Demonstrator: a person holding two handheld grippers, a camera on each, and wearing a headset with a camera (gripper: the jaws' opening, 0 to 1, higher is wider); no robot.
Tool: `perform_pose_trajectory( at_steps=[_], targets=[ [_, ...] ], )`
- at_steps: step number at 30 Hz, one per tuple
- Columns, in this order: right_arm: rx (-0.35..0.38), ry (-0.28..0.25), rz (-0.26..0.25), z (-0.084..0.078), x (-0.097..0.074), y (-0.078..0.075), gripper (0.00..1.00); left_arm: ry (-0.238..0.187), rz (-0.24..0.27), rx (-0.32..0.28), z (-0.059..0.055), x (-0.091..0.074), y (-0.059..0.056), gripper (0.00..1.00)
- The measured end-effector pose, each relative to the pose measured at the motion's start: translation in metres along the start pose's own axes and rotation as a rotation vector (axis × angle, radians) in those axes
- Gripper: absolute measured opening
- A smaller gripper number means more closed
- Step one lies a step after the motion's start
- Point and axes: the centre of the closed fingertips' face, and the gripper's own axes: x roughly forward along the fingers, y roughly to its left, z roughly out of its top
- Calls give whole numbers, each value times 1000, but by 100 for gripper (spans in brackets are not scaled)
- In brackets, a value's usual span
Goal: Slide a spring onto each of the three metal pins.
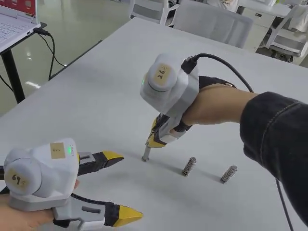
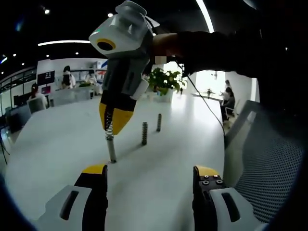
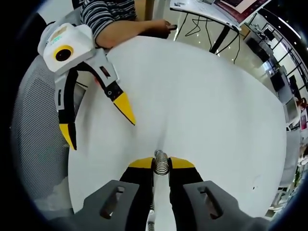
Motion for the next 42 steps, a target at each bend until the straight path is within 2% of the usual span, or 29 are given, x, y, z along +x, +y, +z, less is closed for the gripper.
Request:
perform_pose_trajectory(
  at_steps=[10, 27, 42],
  targets=[
    [6, 30, 23, -6, 15, 0, 9, 6, 0, -3, -2, 0, -1, 67],
    [12, 61, 66, -12, 39, 16, 9, 12, 8, -15, -6, -1, 0, 66],
    [36, 50, 79, -15, 47, 18, 9, 14, 12, -18, -8, -2, 1, 66]
  ],
)
